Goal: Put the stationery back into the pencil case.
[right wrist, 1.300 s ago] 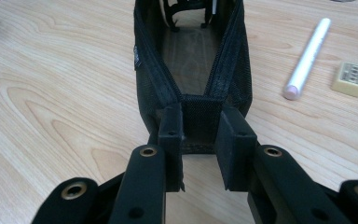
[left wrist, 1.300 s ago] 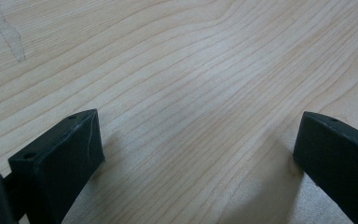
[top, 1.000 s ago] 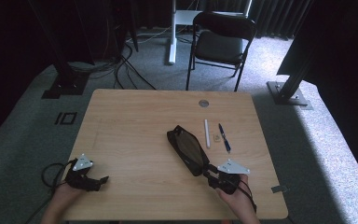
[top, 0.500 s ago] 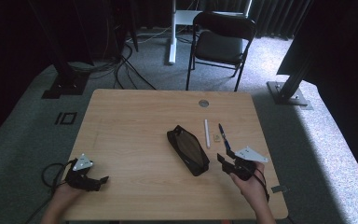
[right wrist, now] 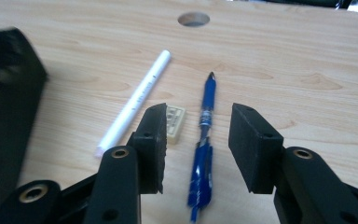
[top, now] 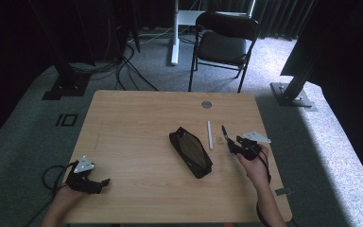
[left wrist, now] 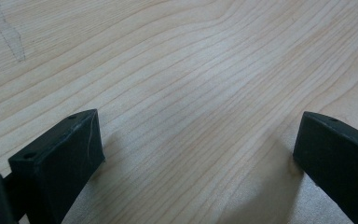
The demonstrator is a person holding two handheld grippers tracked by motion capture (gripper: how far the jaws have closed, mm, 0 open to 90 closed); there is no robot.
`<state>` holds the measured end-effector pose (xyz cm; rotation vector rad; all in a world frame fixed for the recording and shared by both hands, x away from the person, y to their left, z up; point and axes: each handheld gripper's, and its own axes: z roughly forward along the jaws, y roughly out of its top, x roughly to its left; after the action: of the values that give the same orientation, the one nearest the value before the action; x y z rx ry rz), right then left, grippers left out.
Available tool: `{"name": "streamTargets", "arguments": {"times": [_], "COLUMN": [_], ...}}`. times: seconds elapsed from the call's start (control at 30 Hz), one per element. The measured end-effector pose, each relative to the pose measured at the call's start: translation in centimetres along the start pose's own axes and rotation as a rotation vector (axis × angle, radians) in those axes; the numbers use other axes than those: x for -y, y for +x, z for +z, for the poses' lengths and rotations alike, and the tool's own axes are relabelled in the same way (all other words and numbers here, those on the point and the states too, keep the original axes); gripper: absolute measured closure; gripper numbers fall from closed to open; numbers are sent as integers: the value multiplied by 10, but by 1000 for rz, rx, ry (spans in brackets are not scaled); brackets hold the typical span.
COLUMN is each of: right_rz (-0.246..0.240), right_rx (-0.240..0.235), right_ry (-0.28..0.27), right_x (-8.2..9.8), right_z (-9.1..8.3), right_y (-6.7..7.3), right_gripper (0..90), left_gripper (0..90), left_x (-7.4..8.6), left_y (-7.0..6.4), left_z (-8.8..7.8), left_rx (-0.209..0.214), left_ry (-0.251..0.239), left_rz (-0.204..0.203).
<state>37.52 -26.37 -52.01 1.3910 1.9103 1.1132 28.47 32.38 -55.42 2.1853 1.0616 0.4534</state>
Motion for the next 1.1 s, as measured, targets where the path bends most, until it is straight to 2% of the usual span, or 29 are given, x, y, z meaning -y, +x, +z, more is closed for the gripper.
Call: {"name": "streamTargets", "arguments": {"times": [0.17, 0.2, 0.27, 0.43, 0.47, 0.8, 0.9, 0.97, 1.1], "right_rz": [-14, -14, -2, 2, -13, -9, -9, -16, 16], "right_rx": [2, 2, 11, 27, 33, 35, 40, 53, 53], "right_ry": [39, 39, 69, 94, 105, 148, 152, 152, 161], "right_x": [-2, -2, -2, -5, -5, -5, -4, -4, -6], "right_z": [25, 25, 40, 56, 58, 67, 69, 69, 69], "right_y": [-5, -5, -8, -11, -11, -12, -12, -12, -11], "right_gripper": [589, 589, 614, 634, 636, 684, 712, 767, 793], "left_gripper": [16, 16, 16, 16, 16, 16, 16, 16, 16], "left_x": [0, 0, 0, 0, 0, 0, 0, 0, 0], "left_y": [0, 0, 0, 0, 0, 0, 0, 0, 0], "left_z": [0, 0, 0, 0, 0, 0, 0, 0, 0], "left_rx": [-1, -1, 0, 0, 0, 0, 0, 0, 0], "left_ry": [0, 0, 1, 0, 1, 1, 0, 1, 1], "left_rz": [-1, -1, 0, -1, 0, 0, -1, 0, 0]}}
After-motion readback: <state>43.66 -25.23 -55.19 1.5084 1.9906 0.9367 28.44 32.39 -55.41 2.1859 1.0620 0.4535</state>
